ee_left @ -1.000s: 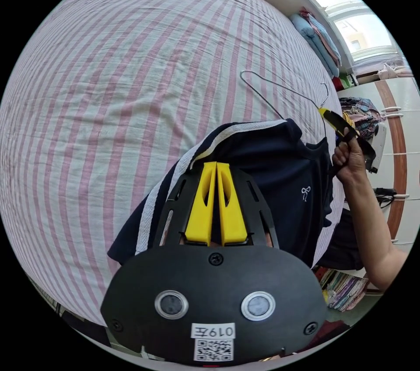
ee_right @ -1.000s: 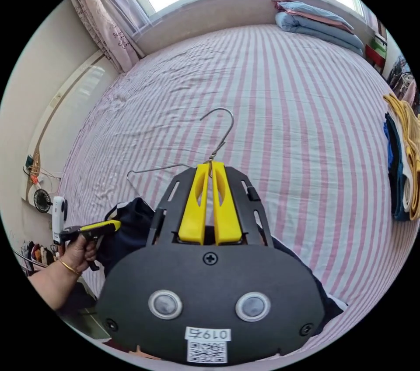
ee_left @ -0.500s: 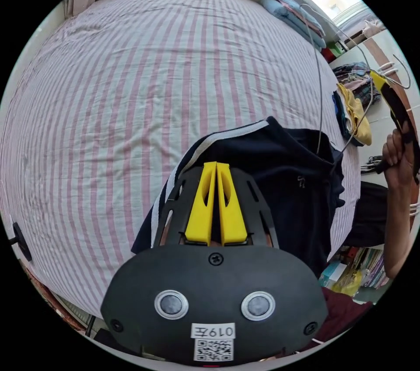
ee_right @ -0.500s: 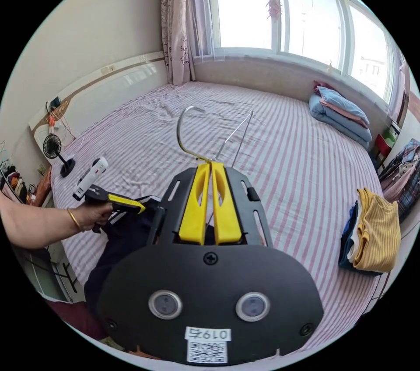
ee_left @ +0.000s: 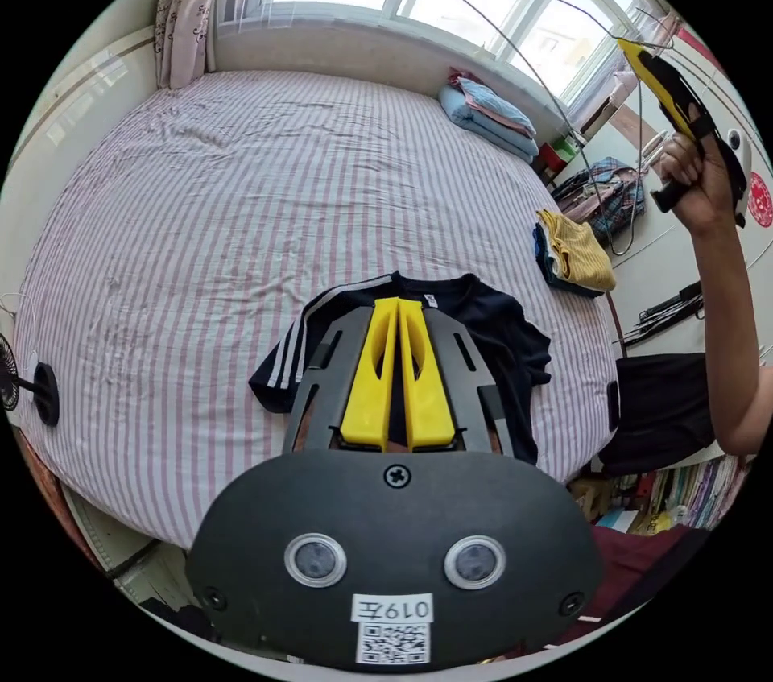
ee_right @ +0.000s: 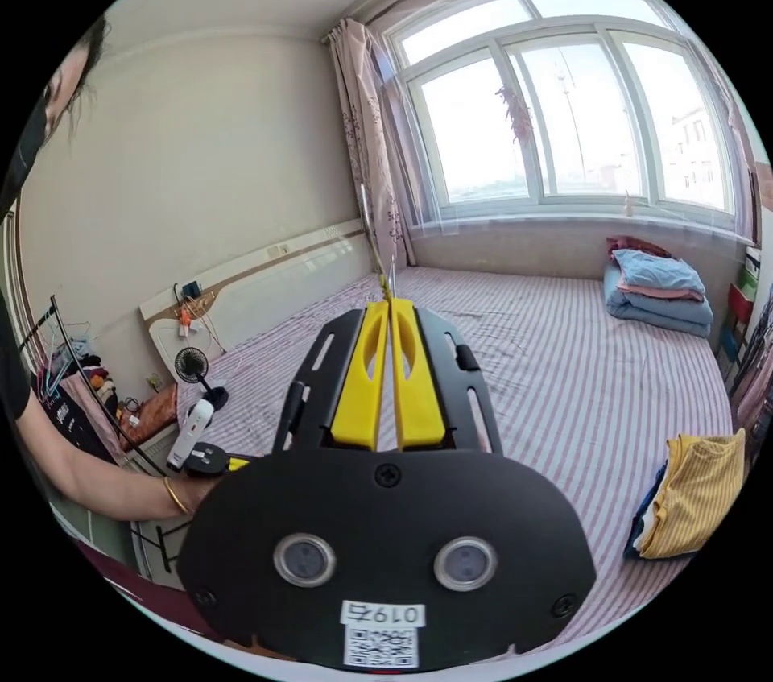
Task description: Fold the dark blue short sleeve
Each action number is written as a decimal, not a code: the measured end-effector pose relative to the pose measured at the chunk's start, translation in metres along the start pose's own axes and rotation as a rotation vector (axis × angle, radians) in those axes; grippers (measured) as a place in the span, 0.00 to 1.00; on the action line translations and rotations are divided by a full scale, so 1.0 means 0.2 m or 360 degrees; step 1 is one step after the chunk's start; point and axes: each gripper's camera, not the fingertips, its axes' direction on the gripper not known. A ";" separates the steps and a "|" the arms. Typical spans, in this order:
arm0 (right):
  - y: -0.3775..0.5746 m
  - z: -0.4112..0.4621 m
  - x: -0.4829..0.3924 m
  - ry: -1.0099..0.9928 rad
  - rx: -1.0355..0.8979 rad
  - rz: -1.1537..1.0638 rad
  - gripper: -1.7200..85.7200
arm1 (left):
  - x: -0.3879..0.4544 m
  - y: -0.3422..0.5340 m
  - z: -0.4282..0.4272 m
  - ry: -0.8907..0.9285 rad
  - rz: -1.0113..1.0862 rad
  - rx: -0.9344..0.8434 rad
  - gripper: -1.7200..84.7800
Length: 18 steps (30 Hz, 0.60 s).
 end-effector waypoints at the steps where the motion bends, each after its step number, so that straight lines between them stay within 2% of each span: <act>1: -0.01 -0.02 -0.04 -0.0036 0.0010 -0.0038 0.01 | 0.05 0.06 -0.06 0.0022 -0.0027 0.0018 0.03; 7: 0.12 -0.09 -0.30 -0.0494 -0.0111 -0.0054 0.01 | 0.33 0.61 -0.47 -0.0098 -0.0129 0.0102 0.03; 16: 0.81 -0.04 -1.10 -0.1374 -0.0463 -0.0228 0.01 | 0.49 1.87 -1.14 -0.0562 -0.0849 0.0418 0.03; 18: 0.94 -0.05 -1.29 -0.1451 -0.0486 -0.0314 0.01 | 0.50 2.09 -1.20 -0.0624 -0.0925 0.0444 0.03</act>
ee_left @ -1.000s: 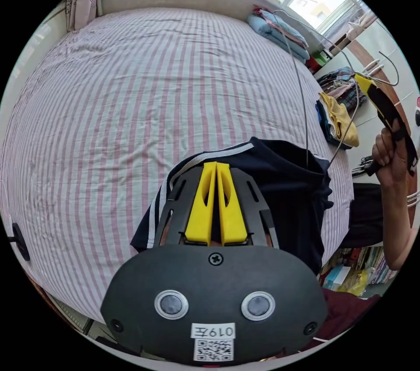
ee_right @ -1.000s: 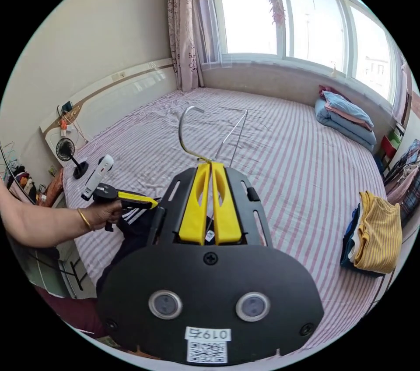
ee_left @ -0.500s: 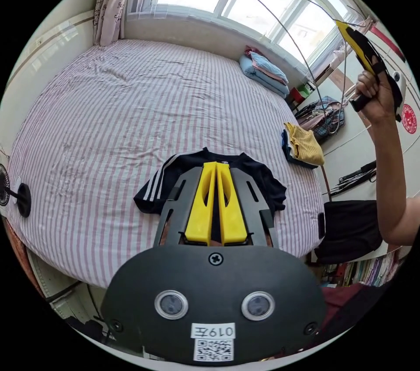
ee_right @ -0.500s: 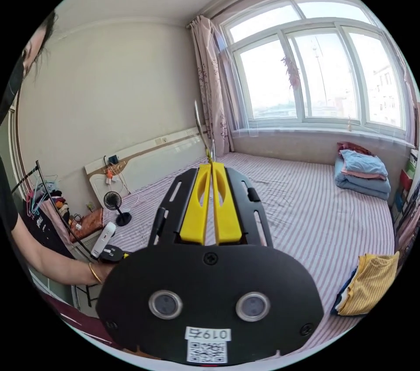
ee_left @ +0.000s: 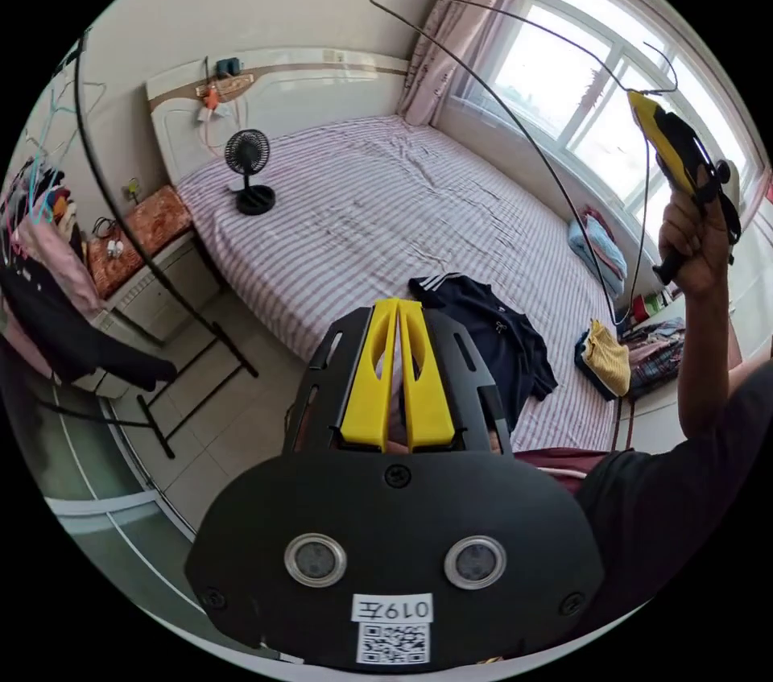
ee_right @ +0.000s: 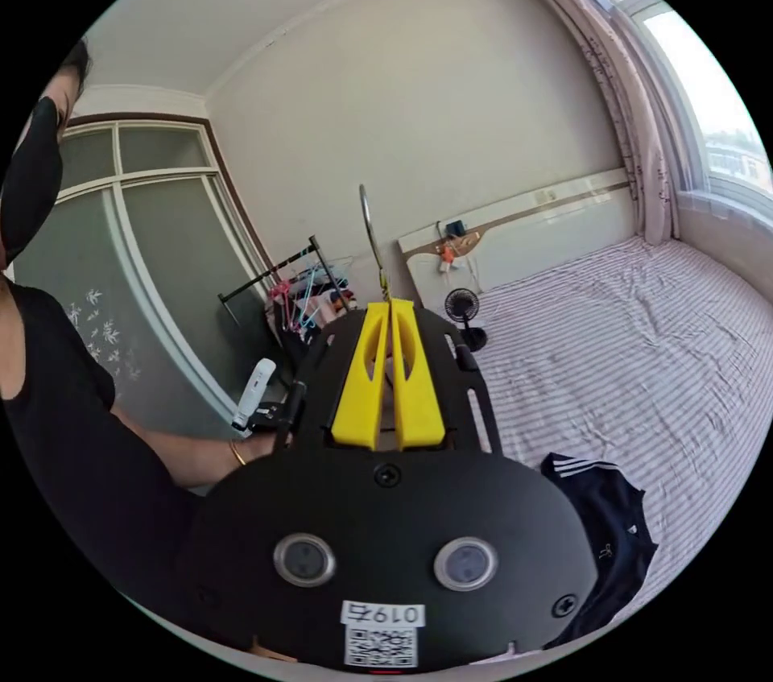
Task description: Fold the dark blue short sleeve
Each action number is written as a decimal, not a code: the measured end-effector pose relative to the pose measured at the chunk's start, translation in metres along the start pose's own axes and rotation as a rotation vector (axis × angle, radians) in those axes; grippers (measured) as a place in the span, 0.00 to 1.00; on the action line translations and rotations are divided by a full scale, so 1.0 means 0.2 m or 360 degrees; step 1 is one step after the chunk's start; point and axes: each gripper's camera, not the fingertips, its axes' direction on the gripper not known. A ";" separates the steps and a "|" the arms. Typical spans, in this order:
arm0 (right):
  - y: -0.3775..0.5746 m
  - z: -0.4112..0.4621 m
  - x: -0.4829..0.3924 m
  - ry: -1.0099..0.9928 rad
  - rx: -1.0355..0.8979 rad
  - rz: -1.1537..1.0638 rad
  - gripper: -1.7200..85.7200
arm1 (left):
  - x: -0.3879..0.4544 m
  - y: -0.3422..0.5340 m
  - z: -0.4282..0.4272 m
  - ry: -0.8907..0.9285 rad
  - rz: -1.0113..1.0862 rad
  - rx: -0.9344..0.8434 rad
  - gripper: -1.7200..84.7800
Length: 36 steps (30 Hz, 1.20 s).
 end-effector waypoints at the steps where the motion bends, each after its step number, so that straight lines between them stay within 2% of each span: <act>1: 0.04 0.11 -0.08 -0.0047 -0.0023 -0.0031 0.01 | -0.08 0.10 -0.04 -0.0048 -0.0036 0.0012 0.03; 8: 0.15 0.76 -0.52 -0.0348 -0.0105 -0.0324 0.01 | -0.65 0.52 -0.21 -0.0102 -0.0317 0.0191 0.03; 16: 0.21 1.97 -1.08 -0.0614 -0.0378 -0.0484 0.01 | -1.26 0.84 -0.39 -0.0184 -0.0588 0.0384 0.03; 22: 0.28 2.88 -1.45 -0.0593 -0.0505 -0.0554 0.01 | -1.63 1.01 -0.50 -0.0239 -0.0762 0.0567 0.03; 28: 0.34 3.57 -1.60 -0.0491 -0.0650 -0.0398 0.01 | -1.90 1.07 -0.61 -0.0240 -0.0826 0.0669 0.03; 36: 0.45 3.95 -1.62 -0.0357 -0.0737 -0.0335 0.01 | -2.08 1.06 -0.68 -0.0200 -0.0838 0.0724 0.03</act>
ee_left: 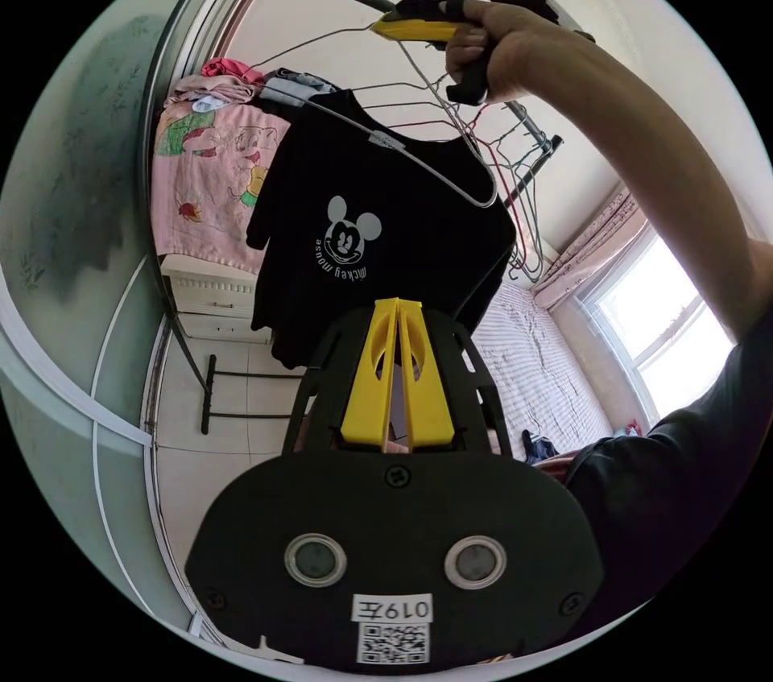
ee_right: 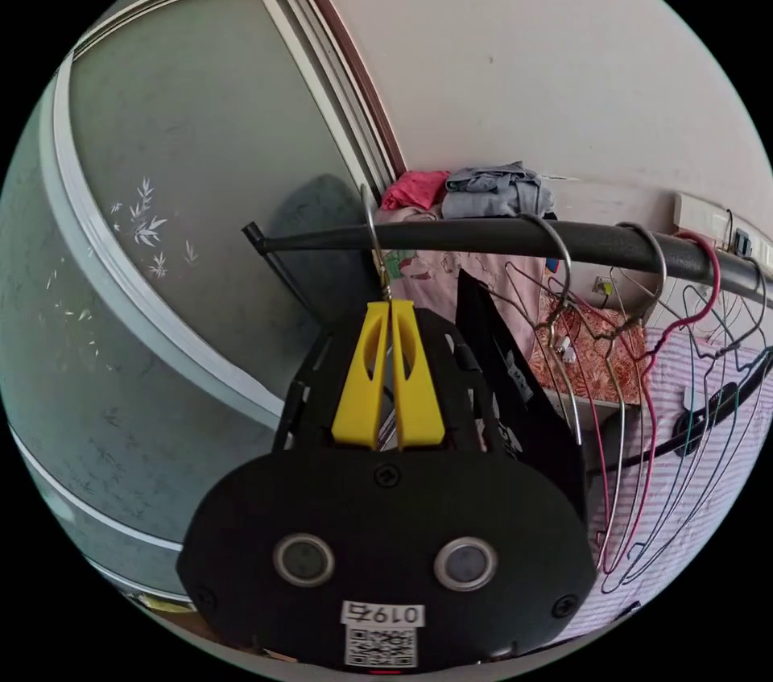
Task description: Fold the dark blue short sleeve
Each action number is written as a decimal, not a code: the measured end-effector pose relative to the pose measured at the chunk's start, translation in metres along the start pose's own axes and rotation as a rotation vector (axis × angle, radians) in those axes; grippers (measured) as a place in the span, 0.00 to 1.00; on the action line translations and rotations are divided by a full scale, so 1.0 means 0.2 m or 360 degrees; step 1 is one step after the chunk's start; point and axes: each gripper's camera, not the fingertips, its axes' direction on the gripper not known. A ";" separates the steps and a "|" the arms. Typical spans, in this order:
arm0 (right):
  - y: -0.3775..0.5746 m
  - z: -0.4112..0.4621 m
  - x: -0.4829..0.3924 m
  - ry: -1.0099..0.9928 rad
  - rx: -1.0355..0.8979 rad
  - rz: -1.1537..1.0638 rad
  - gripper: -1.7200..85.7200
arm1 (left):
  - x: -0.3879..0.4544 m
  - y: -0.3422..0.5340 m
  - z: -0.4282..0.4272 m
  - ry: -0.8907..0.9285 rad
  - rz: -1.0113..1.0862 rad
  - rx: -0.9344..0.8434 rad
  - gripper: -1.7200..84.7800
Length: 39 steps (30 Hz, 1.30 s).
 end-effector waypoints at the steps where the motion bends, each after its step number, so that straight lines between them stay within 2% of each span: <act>1: 0.00 0.02 0.00 0.0017 0.0003 -0.0011 0.01 | -0.01 -0.02 0.02 0.0006 0.0003 -0.0009 0.03; 10: -0.04 0.00 0.01 0.0106 -0.0071 -0.0069 0.01 | 0.07 -0.26 0.23 0.0140 0.0063 -0.0014 0.03; 14: -0.09 -0.12 0.03 0.0014 -0.0117 -0.0083 0.03 | 0.13 -0.34 0.35 0.0211 0.0101 -0.0088 0.03; 18: -0.07 -0.48 0.09 -0.0111 -0.0028 -0.0195 0.08 | 0.21 -0.36 0.54 0.0322 0.0178 -0.0276 0.03; 21: 0.07 -0.92 0.17 -0.0403 0.0111 -0.0426 0.04 | 0.39 -0.37 0.73 0.0478 0.0367 -0.0484 0.03; 23: 0.23 -1.22 0.25 -0.0356 0.0176 -0.0493 0.02 | 0.60 -0.36 0.90 0.0580 0.0582 -0.0702 0.03; 24: 0.35 -1.41 0.32 -0.0224 0.0170 -0.0482 0.02 | 0.66 -0.36 0.94 0.0610 0.0641 -0.0760 0.03; 26: 0.57 -1.66 0.46 0.0065 0.0129 -0.0356 0.01 | 0.91 -0.33 1.09 0.0753 0.0882 -0.0964 0.03; 28: 0.93 -2.01 0.68 0.0460 0.0020 0.0052 0.01 | 1.10 -0.30 1.19 0.0873 0.1047 -0.1110 0.03; 29: 1.03 -2.11 0.73 0.0530 0.0004 0.0174 0.01 | 1.24 -0.27 1.26 0.0951 0.1166 -0.1208 0.03; 31: 1.48 -2.52 0.85 0.0745 0.0004 0.0680 0.01 | 1.44 -0.21 1.33 0.1012 0.1353 -0.1331 0.03; 35: 2.10 -3.13 0.68 0.1103 0.0149 0.1198 0.01 | 1.92 -0.02 1.45 0.1036 0.1681 -0.1439 0.03; 39: 2.66 -3.73 0.34 0.1433 0.0314 0.1590 0.01 | 2.33 0.23 1.55 0.1030 0.1803 -0.1505 0.03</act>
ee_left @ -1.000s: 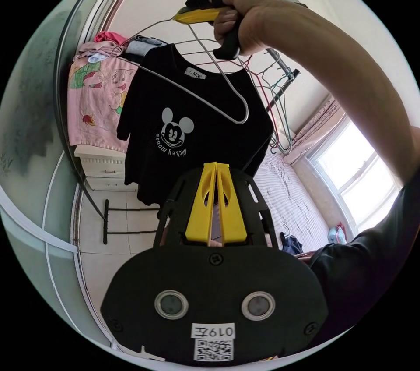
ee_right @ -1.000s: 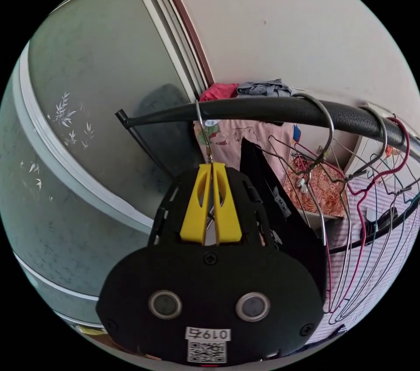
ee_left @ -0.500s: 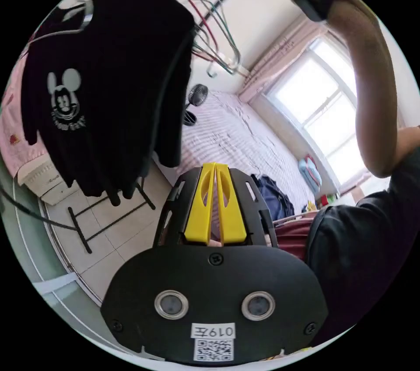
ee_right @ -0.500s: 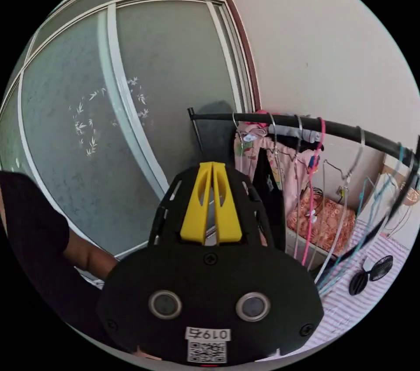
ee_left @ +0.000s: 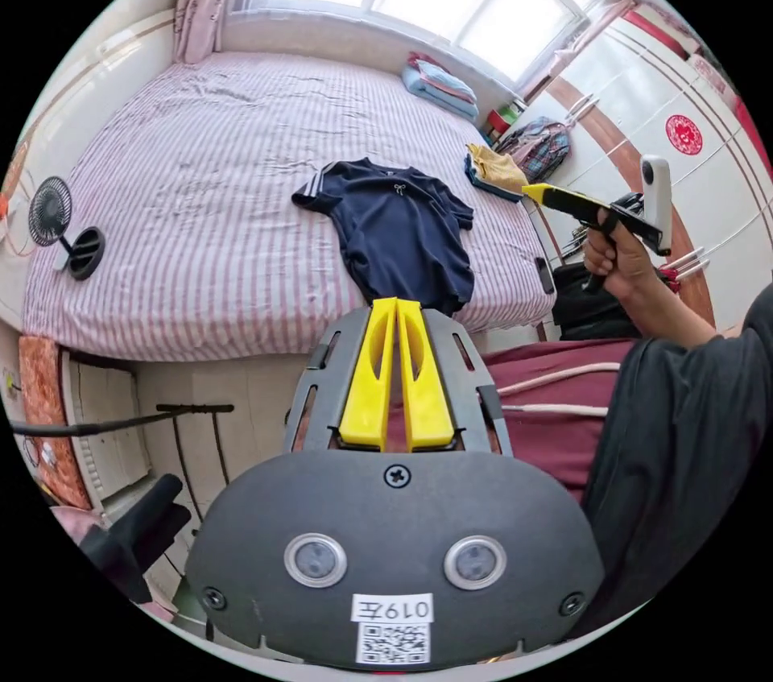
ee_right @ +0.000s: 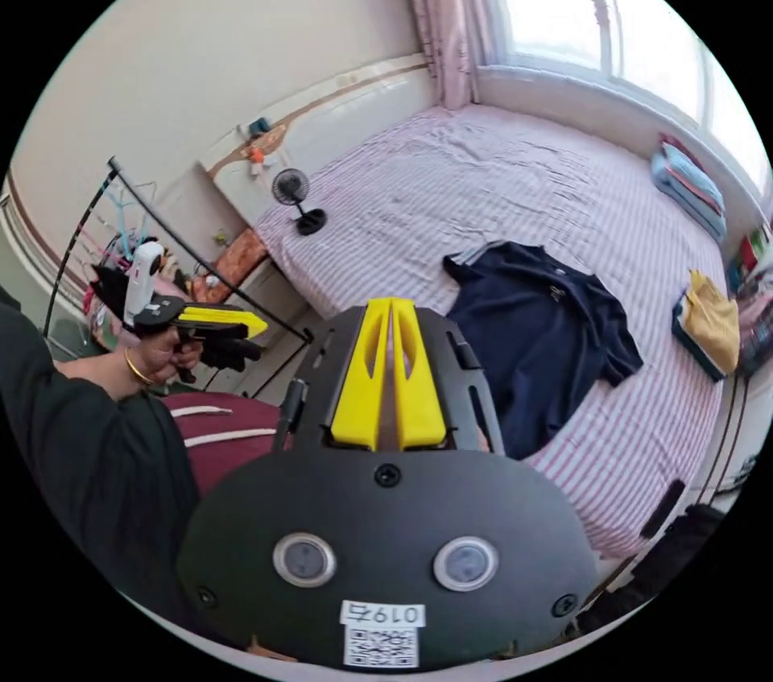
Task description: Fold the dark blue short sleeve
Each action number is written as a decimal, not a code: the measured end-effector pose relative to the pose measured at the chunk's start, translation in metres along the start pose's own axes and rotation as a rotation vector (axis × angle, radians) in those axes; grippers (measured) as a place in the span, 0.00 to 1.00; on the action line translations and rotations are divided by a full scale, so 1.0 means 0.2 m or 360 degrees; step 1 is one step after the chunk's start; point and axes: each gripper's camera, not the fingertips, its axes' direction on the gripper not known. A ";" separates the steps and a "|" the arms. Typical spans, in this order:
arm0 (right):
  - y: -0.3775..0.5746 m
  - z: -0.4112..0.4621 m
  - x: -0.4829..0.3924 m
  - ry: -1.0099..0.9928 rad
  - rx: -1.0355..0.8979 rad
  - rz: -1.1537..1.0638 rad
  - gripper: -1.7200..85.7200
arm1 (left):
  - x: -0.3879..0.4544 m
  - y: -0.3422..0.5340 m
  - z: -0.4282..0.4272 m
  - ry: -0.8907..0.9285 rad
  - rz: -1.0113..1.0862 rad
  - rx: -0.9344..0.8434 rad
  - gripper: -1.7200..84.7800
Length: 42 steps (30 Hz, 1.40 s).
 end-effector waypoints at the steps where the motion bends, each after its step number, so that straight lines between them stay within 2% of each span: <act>1: 0.05 -0.13 0.16 0.0055 0.0026 0.0047 0.01 | 0.05 -0.11 0.09 -0.0021 0.0000 -0.0020 0.03; 6: 0.17 -0.45 0.62 0.0185 -0.0100 0.0076 0.01 | 0.15 -0.49 0.47 -0.0079 0.0018 -0.0067 0.03; 11: 0.17 -0.41 0.92 0.0274 -0.0302 0.0085 0.01 | 0.00 -0.75 1.01 -0.0145 0.0221 -0.0122 0.03; 17: 0.15 -0.31 1.10 0.0428 -0.0145 0.0033 0.01 | -0.34 -0.80 1.51 -0.0195 0.0499 -0.0139 0.03; 23: 0.22 -0.43 1.25 0.0256 0.0130 0.0121 0.01 | -0.60 -0.74 1.75 -0.0206 0.0597 -0.0049 0.03; 29: 0.32 -0.80 1.25 0.0174 0.0378 0.0081 0.01 | -0.73 -0.57 1.72 -0.0267 0.0668 0.0207 0.03; 34: 0.52 -1.34 1.17 0.0251 0.0792 0.0181 0.02 | -0.81 -0.46 1.49 -0.0265 0.0654 0.0465 0.03; 38: 0.57 -1.69 1.04 0.0173 0.0776 0.0176 0.09 | -0.79 -0.25 1.14 -0.0170 0.0681 0.0622 0.05; 42: 0.65 -1.90 0.79 0.0183 0.0691 0.0019 0.12 | -0.80 -0.07 1.09 -0.0116 0.0683 0.0469 0.08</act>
